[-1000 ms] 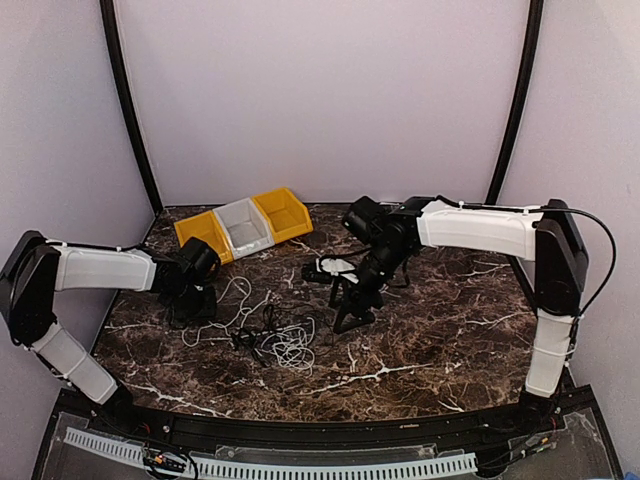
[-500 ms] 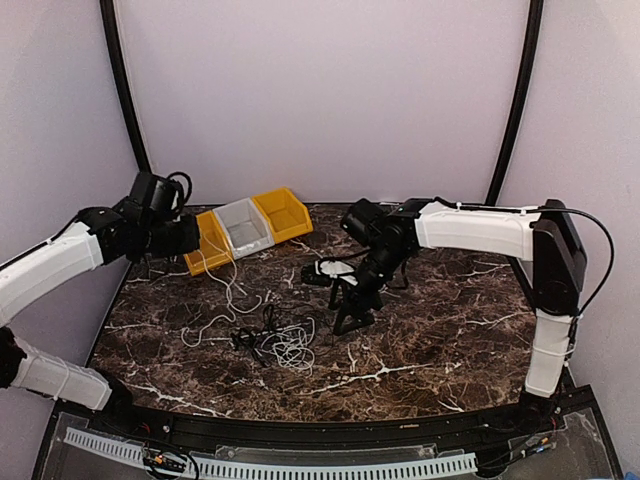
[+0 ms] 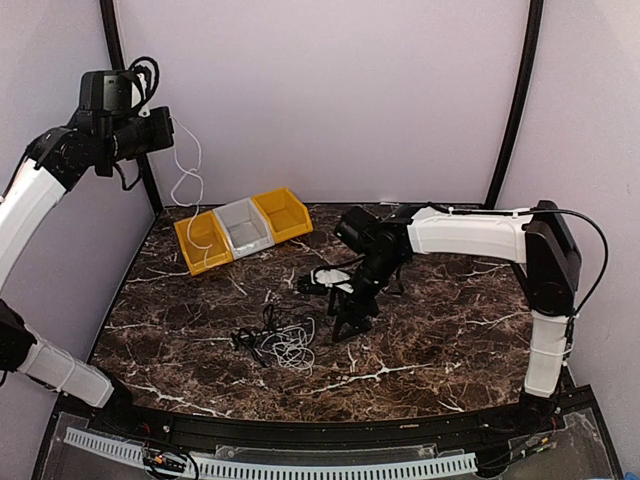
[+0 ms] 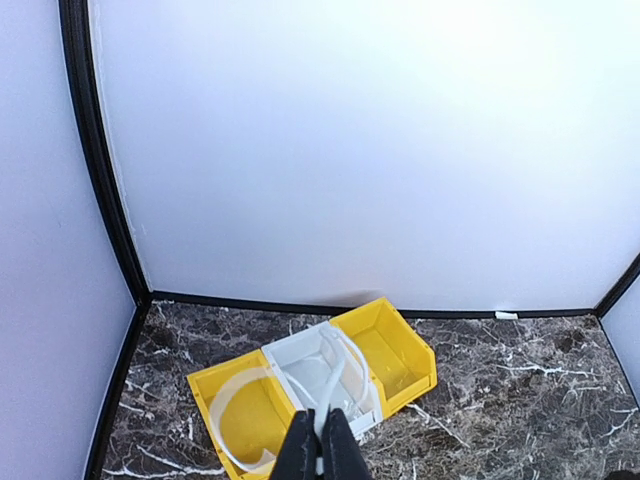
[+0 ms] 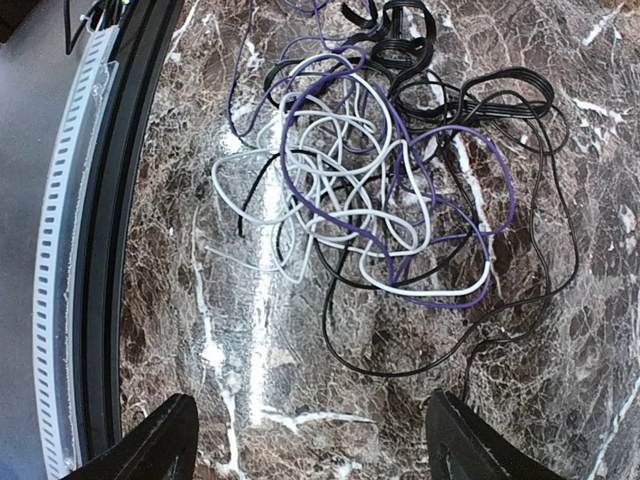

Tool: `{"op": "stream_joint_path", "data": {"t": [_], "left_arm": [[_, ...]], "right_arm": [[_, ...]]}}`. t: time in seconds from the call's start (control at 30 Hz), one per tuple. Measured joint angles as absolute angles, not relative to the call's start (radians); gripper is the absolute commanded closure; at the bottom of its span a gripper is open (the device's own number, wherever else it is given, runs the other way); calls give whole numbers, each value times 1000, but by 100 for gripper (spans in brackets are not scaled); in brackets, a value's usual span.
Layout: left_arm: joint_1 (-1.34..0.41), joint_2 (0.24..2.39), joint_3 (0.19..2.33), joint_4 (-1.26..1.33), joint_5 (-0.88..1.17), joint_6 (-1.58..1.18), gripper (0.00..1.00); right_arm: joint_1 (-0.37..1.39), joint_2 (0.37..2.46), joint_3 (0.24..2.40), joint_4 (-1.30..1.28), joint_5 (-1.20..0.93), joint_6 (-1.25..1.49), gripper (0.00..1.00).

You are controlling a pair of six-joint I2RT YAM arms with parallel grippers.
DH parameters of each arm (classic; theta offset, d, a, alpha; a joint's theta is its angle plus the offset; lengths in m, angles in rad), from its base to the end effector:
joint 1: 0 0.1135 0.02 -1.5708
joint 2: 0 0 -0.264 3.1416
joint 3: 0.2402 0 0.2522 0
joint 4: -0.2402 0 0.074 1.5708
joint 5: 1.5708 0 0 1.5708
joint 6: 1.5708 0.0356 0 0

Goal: Untangle the cables

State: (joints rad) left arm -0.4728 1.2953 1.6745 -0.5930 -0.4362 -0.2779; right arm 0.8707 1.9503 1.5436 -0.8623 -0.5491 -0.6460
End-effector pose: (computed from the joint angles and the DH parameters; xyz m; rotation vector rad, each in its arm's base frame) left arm 0.2360 -0.1038 0.4914 -0.1400 1.7613 -0.1554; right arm 0.2419 0.3160 0.2173 -2.0060 1.9438 0.8287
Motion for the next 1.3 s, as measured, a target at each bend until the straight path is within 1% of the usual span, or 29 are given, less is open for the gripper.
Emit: {"op": "stream_joint_path", "data": {"t": [0.2, 0.33, 0.47, 0.53, 0.73, 0.83, 0.97, 1.13, 1.3], "left_arm": [[-471, 1446, 1913, -598, -476, -180, 100], [-447, 1531, 2026, -581, -483, -113, 100], [-397, 1648, 2162, -576, -470, -76, 100], [-372, 1692, 2196, -576, -456, -67, 100], [-273, 1740, 2205, -587, -376, -83, 100], [-224, 1748, 2206, -588, -319, -104, 100], [-195, 1754, 2165, -574, -265, -132, 100], [-196, 1756, 2032, -558, -207, -159, 100], [-196, 1754, 1912, -531, -177, -176, 100]], "right_arm": [[852, 1902, 1521, -865, -493, -646, 21], [779, 1756, 1419, -855, -469, -637, 22], [669, 1584, 1274, -799, -477, -603, 22], [614, 1511, 1192, -758, -485, -577, 22], [472, 1345, 963, -590, -541, -508, 20], [414, 1312, 892, -514, -547, -491, 20], [406, 1343, 882, -474, -558, -487, 20], [405, 1395, 888, -463, -565, -489, 20], [406, 1403, 888, -460, -565, -495, 20]]}}
